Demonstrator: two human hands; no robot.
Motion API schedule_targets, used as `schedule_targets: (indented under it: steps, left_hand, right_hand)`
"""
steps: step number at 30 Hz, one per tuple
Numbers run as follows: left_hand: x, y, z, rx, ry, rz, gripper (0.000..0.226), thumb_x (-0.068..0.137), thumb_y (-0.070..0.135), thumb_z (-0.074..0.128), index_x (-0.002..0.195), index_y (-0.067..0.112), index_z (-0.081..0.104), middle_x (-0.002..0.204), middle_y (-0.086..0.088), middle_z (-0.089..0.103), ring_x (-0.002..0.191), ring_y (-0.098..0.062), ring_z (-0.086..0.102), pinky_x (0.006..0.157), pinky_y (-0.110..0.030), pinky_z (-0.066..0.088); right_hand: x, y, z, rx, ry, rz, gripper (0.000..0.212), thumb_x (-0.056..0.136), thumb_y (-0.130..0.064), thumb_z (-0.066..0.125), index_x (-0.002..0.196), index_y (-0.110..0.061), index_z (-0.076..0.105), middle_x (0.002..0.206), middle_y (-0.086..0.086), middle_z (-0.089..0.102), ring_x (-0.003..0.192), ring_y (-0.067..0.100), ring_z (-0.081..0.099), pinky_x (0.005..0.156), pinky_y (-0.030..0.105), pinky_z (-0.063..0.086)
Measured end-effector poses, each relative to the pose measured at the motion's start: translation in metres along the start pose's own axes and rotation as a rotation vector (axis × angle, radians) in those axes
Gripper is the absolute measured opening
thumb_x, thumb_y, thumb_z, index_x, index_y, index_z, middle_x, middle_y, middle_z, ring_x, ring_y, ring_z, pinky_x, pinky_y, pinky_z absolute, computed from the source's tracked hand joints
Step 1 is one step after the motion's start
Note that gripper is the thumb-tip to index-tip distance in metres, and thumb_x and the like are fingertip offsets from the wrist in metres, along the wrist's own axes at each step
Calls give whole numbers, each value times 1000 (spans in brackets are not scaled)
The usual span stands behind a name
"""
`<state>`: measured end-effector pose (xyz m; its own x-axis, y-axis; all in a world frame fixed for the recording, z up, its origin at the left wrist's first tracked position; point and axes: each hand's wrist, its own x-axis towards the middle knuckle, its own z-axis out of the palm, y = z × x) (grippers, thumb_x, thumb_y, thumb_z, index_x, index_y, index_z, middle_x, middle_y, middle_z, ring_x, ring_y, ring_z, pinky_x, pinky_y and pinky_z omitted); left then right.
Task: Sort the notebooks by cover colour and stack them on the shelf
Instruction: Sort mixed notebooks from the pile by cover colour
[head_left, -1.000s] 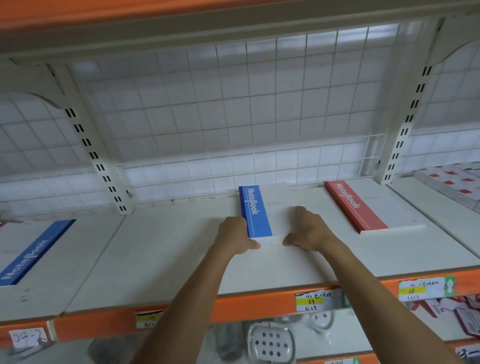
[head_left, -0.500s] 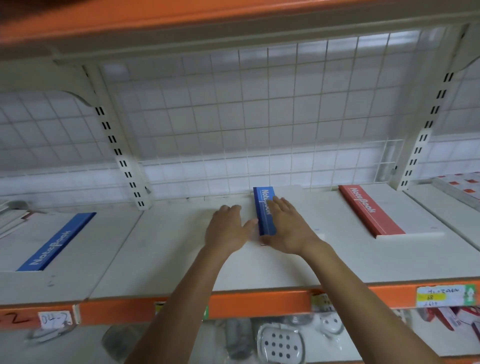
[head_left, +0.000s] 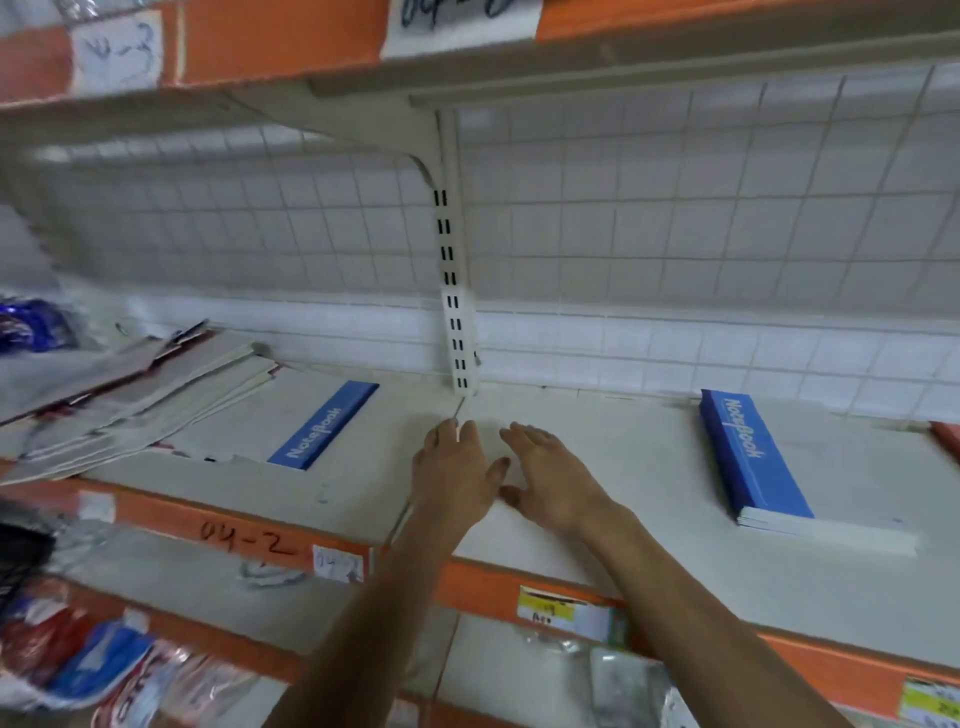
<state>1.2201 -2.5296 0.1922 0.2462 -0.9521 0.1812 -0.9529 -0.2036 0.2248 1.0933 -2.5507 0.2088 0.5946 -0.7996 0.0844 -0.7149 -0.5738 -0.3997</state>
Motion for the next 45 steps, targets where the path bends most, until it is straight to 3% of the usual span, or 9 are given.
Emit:
schedule_targets:
  steps: [9,12,16,20,24,29,35,41,45]
  left_hand:
    - [43,-168,-16,164,-28,-222,66,94,41,45,146,6,22,154,-20,14,142,-33,16,114,-44,23]
    - [55,-204,-14,180,-66,-214,62,94,47,41,139,7,33,142,-19,37,131,-32,36,104,-42,34]
    - [57,-219,-15,267,-18,74,42,96,42,40,118,8,53,112,-9,60,101,-25,56,80,-35,45]
    - [58,-230,-16,175,29,418,11,75,19,70,78,9,68,67,-4,65,57,-21,62,46,-26,48]
    - [61,-249,-21,-35,145,527,44,88,35,27,83,13,64,71,-3,64,61,-22,60,55,-33,49]
    - [68,-269,-51,-562,475,212,43,98,32,31,108,10,66,107,-2,67,97,-12,60,86,-21,44]
    - [100,-328,-82,11,453,-246,50,91,12,46,140,4,37,150,-18,31,140,-33,26,114,-46,26]
    - [116,-369,-96,74,297,-559,63,92,19,42,147,1,17,154,-27,11,144,-40,9,118,-50,11]
    - [120,-380,-96,128,306,-559,48,89,19,44,133,-1,42,128,-22,52,117,-37,48,102,-47,37]
  right_hand:
    - [91,-98,61,65,-39,-21,63,92,-30,55,146,-14,28,153,4,28,141,19,23,113,25,20]
    - [114,-118,77,63,-24,-10,61,92,-24,54,146,-15,27,152,2,29,140,17,25,112,24,21]
    - [139,-133,92,58,3,31,63,87,-7,53,145,-13,30,150,4,34,137,20,31,110,24,26]
    - [152,-133,102,-43,9,57,66,88,-11,53,147,-13,26,155,5,25,143,23,22,116,29,19]
    - [158,-134,100,-222,87,95,55,85,-9,49,139,-19,42,138,6,51,130,24,43,111,34,25]
    - [158,-149,84,-211,237,145,27,93,-16,40,108,-19,62,103,4,66,96,28,60,73,32,44]
    - [164,-169,73,-85,365,122,24,97,-27,40,102,-13,58,93,6,64,83,28,59,62,31,42]
    - [182,-193,87,-5,354,126,25,99,-24,36,111,-11,53,102,8,61,91,30,57,71,34,44]
    - [192,-204,97,37,359,150,29,99,-14,36,125,-11,47,110,10,61,95,30,57,75,35,45]
